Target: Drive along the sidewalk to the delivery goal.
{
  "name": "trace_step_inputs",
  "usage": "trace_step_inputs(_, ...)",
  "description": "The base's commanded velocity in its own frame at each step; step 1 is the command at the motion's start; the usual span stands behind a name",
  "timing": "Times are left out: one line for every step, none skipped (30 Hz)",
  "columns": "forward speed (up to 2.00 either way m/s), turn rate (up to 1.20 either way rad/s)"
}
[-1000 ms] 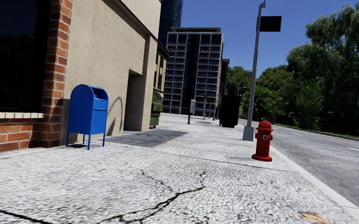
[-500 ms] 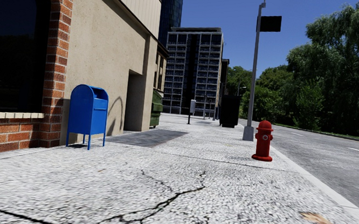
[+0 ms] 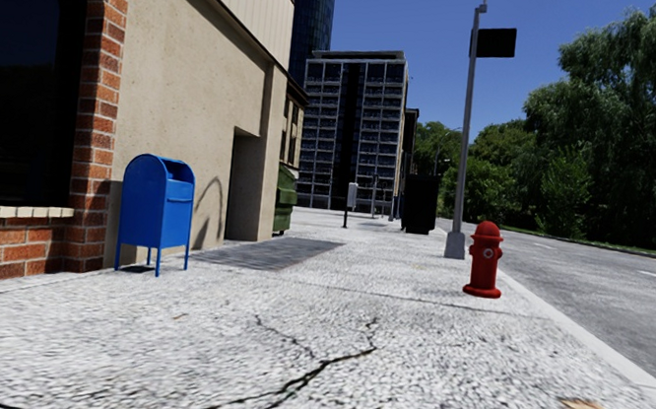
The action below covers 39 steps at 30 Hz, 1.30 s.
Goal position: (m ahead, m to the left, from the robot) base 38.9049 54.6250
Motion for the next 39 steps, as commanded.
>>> trace_step_inputs(1.96, 0.00)
trace_step_inputs(1.96, 0.00)
trace_step_inputs(2.00, 0.00)
trace_step_inputs(2.00, 0.00)
trace_step_inputs(2.00, 0.00)
trace_step_inputs(2.00, 0.00)
trace_step_inputs(2.00, 0.00)
trace_step_inputs(2.00, 0.00)
trace_step_inputs(1.98, 0.00)
trace_step_inputs(1.81, 0.00)
trace_step_inputs(1.75, 0.00)
trace_step_inputs(1.75, 0.00)
trace_step_inputs(1.74, 0.00)
trace_step_inputs(1.73, 0.00)
trace_step_inputs(1.73, 0.00)
trace_step_inputs(1.73, 0.00)
trace_step_inputs(1.73, 0.00)
trace_step_inputs(1.73, 0.00)
trace_step_inputs(1.73, 0.00)
trace_step_inputs(1.74, 0.00)
trace_step_inputs(1.74, 0.00)
trace_step_inputs(1.74, 0.00)
trace_step_inputs(1.74, 0.00)
trace_step_inputs(1.74, 0.00)
trace_step_inputs(1.74, 0.00)
trace_step_inputs(1.74, 0.00)
trace_step_inputs(1.74, 0.00)
trace_step_inputs(1.74, 0.00)
trace_step_inputs(1.74, 0.00)
trace_step_inputs(1.74, 0.00)
trace_step_inputs(1.74, 0.00)
trace_step_inputs(1.78, 0.00)
trace_step_inputs(1.86, 0.00)
trace_step_inputs(2.00, 0.00)
trace_step_inputs(2.00, 0.00)
trace_step_inputs(2.00, 0.00)
trace_step_inputs(2.00, 0.00)
trace_step_inputs(2.00, 0.00)
trace_step_inputs(2.00, 0.00)
